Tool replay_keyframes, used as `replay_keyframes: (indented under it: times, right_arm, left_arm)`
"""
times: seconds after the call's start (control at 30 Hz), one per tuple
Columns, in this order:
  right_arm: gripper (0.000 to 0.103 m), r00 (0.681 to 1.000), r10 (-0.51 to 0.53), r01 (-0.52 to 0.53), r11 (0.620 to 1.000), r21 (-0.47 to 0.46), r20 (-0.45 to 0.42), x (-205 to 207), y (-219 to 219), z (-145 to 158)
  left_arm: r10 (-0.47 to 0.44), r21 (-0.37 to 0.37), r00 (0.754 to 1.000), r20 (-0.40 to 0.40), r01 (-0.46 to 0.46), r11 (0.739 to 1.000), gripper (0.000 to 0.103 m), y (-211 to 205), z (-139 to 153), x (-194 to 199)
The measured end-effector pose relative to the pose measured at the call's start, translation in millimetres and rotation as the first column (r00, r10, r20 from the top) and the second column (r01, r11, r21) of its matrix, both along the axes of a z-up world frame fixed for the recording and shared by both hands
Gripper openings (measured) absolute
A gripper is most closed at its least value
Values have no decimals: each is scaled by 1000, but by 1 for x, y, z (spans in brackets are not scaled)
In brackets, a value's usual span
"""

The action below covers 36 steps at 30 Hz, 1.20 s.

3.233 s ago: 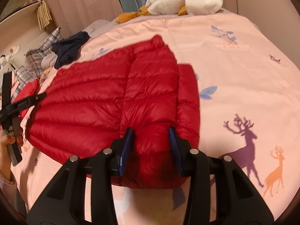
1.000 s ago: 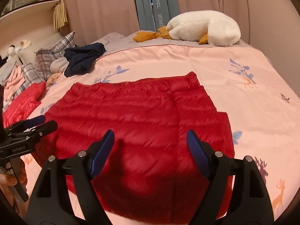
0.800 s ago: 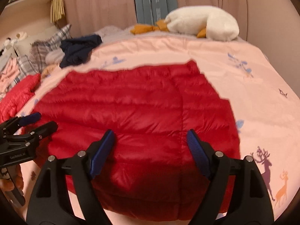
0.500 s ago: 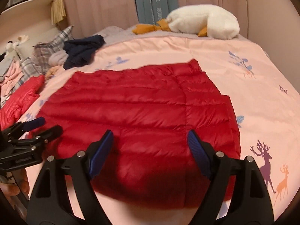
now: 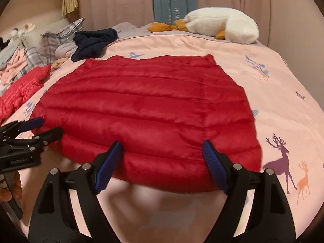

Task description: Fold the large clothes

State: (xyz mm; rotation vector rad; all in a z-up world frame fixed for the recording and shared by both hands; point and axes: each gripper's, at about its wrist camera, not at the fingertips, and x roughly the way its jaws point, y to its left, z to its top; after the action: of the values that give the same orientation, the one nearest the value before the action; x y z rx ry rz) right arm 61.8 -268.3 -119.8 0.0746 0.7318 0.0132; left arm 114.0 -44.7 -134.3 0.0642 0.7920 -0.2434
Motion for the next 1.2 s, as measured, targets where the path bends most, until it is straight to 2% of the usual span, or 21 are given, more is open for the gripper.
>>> replay_keyframes:
  times: [0.3,0.37,0.43,0.53,0.6,0.7,0.8,0.97,1.07,1.2]
  right_arm:
    - [82,990,-138,138,990,11,-16,-10,-47,1]
    - [84,987,-163,163,986,45,-10,-15,-55,5]
    - [84,988,-152,151,986,69,9,-19,-53,10]
    - [84,997,-77,75,994,74,26,-18,-28,15]
    - [84,999,-24,22,997,79,32,-13,-7,16]
    - [84,999,0,-3,997,79,42,2,11,19]
    - [84,999,5,-9,996,85,43,19,18,22]
    - [86,1000,-1,1,998,61,-8,53,20,11]
    - [86,1000,-25,26,998,49,-8,52,8,10]
    - [86,995,-99,100,993,58,-19,46,-25,7]
  left_arm:
    - [71,8,997,-7,-71,997,89,33,1,-2]
    - [91,-22,996,-13,-92,996,89,42,4,-2]
    - [103,-66,995,-16,-104,992,89,48,10,-3]
    - [87,-95,996,-2,-87,992,89,38,16,-4]
    - [73,-102,997,8,-72,992,89,28,18,-3]
    - [52,-101,998,22,-49,994,89,10,23,5]
    - [37,-85,999,29,-34,996,90,-3,27,21]
    - [53,-34,998,-16,-53,998,90,-11,17,51]
    - [75,-34,997,-12,-75,997,94,1,14,53]
    - [90,-38,996,-11,-90,995,94,16,12,51]
